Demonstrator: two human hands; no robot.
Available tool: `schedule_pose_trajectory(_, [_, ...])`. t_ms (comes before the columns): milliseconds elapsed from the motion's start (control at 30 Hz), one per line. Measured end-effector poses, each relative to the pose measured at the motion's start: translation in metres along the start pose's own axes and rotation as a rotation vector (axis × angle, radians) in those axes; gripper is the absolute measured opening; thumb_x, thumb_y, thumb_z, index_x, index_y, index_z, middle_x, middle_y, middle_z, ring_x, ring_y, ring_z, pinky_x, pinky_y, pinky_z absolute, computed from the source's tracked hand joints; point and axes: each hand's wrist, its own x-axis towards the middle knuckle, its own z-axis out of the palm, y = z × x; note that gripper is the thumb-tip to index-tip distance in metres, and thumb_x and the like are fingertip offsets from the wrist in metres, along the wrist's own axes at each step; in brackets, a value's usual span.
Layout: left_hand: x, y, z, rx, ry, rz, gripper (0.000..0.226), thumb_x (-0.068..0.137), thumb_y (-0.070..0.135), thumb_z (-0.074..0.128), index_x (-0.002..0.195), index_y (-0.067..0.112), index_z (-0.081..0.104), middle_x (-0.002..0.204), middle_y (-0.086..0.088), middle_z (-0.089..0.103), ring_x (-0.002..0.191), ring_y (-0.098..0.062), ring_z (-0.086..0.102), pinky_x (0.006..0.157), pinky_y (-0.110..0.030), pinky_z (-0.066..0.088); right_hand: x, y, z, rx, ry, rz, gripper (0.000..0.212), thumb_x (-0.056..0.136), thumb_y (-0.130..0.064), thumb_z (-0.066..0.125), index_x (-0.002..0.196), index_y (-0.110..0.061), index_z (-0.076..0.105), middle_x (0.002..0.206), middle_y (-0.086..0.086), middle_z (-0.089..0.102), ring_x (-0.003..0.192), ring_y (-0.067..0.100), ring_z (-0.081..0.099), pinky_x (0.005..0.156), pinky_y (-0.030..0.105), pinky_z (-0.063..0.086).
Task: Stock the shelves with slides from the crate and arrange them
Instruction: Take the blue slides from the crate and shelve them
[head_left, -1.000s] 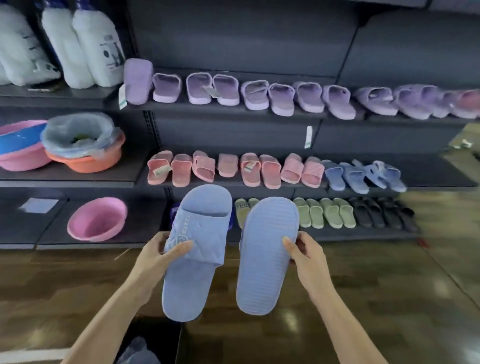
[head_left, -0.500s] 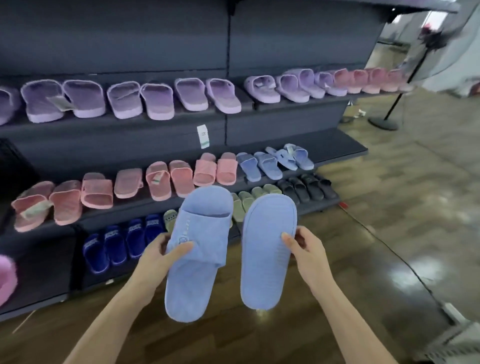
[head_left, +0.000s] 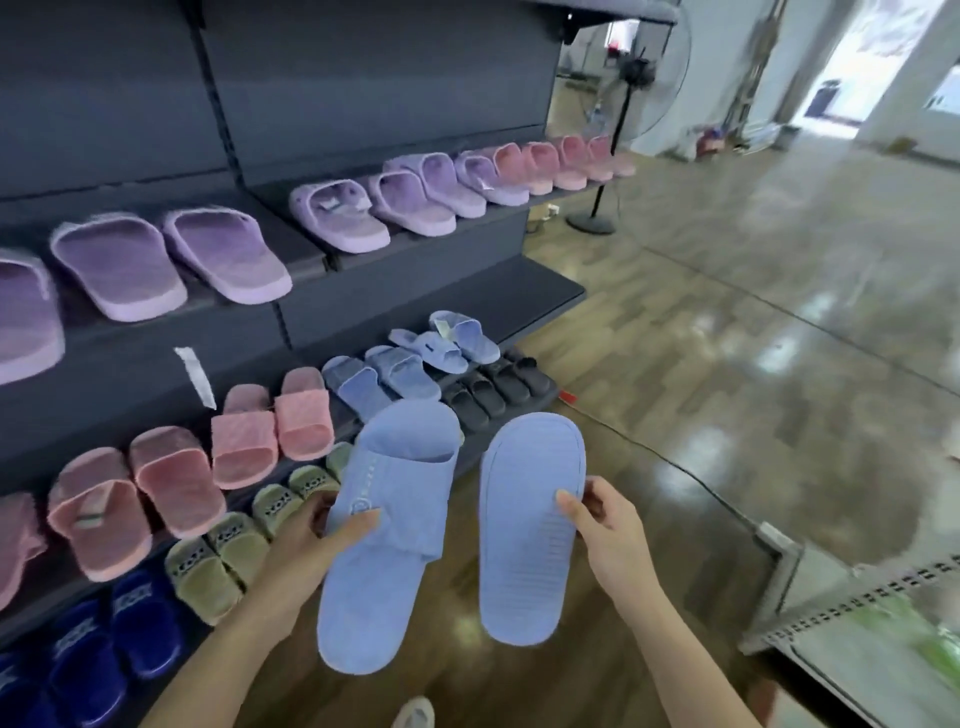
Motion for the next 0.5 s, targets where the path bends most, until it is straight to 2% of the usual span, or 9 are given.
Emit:
schedule_pose_trajectory(67, [0.03,0.007,-0.005,0.0,-0.038,-0.007,0.089,0.032,0.072,0.079,0.099,0.016,0.064,0.088,0.002,0.072,0.078,-0.018,0.069,0.067,-0.043,0.053,0.022,-0.004,0.003,-0.001,0.048,0.017,0.006,0.09,-0.027,0.058,0.091,-0.021,0.059,0.093,-0.004,0.065,0.088,0.011,0.061,0.067,0.022,0.046])
schedule_pose_trajectory(100, [0.042,0.011,-0.006,-0.018,-0.043,0.007,0.089,0.032,0.07,0.08,0.1,0.016,0.065,0.088,0.0,0.072,0.079,-0.02,0.069,0.064,-0.041,0.052,0.03,-0.007,0.003,-0.003,0.07,0.018,0.006,0.09,-0.027,0.058,0.09,-0.021,0.059,0.092,-0.004,0.065,0.087,0.012,0.061,0.067,0.022,0.046])
schedule_pose_trajectory(133, [0.058,0.014,-0.008,-0.038,-0.047,0.029,0.084,0.034,0.067,0.08,0.099,0.016,0.065,0.087,-0.002,0.072,0.078,-0.02,0.069,0.062,-0.038,0.051,0.041,-0.01,0.005,-0.003,0.095,0.012,0.007,0.09,-0.027,0.058,0.09,-0.021,0.059,0.091,-0.004,0.065,0.087,0.013,0.061,0.067,0.023,0.047])
schedule_pose_trajectory(233, [0.096,0.028,-0.004,-0.03,-0.067,0.036,0.069,0.048,0.055,0.077,0.097,0.009,0.063,0.092,-0.008,0.069,0.086,-0.025,0.066,0.07,-0.039,0.049,0.067,-0.016,0.008,-0.012,0.156,0.028,0.008,0.09,-0.03,0.057,0.089,-0.022,0.058,0.092,-0.005,0.065,0.087,0.012,0.061,0.069,0.027,0.049])
schedule_pose_trajectory(300, [0.114,0.036,0.002,-0.034,-0.095,0.044,0.058,0.054,0.051,0.083,0.093,0.013,0.064,0.084,-0.002,0.071,0.087,-0.024,0.067,0.063,-0.029,0.049,0.08,-0.015,0.009,-0.005,0.178,0.046,0.009,0.09,-0.032,0.057,0.09,-0.023,0.057,0.095,-0.004,0.065,0.089,0.012,0.061,0.074,0.033,0.052])
schedule_pose_trajectory(333, [0.123,0.04,0.006,-0.038,-0.115,0.047,0.06,0.051,0.054,0.084,0.093,0.016,0.065,0.084,0.001,0.073,0.087,-0.022,0.068,0.061,-0.027,0.05,0.086,-0.015,0.008,0.0,0.186,0.051,0.01,0.09,-0.032,0.057,0.091,-0.022,0.058,0.095,-0.003,0.065,0.089,0.013,0.062,0.075,0.035,0.052])
schedule_pose_trajectory(367, [0.132,0.043,0.009,-0.04,-0.129,0.043,0.066,0.045,0.059,0.083,0.094,0.018,0.066,0.088,0.0,0.073,0.087,-0.02,0.069,0.063,-0.028,0.053,0.092,-0.015,0.007,0.0,0.193,0.056,0.01,0.09,-0.031,0.057,0.091,-0.021,0.058,0.095,-0.002,0.066,0.089,0.013,0.062,0.076,0.037,0.052])
schedule_pose_trajectory(433, [0.153,0.044,0.015,-0.023,-0.143,0.014,0.076,0.038,0.059,0.081,0.098,0.017,0.065,0.099,-0.009,0.071,0.091,-0.023,0.067,0.078,-0.041,0.054,0.105,-0.014,0.002,-0.002,0.201,0.064,0.009,0.09,-0.029,0.058,0.091,-0.021,0.059,0.094,-0.001,0.066,0.089,0.014,0.062,0.076,0.038,0.052])
schedule_pose_trajectory(500, [0.171,0.044,0.022,-0.025,-0.148,-0.006,0.079,0.037,0.058,0.078,0.102,0.016,0.063,0.103,-0.01,0.069,0.093,-0.024,0.066,0.081,-0.042,0.051,0.12,-0.01,-0.004,-0.007,0.204,0.077,0.008,0.09,-0.028,0.058,0.091,-0.02,0.059,0.094,-0.001,0.066,0.088,0.015,0.062,0.076,0.037,0.052])
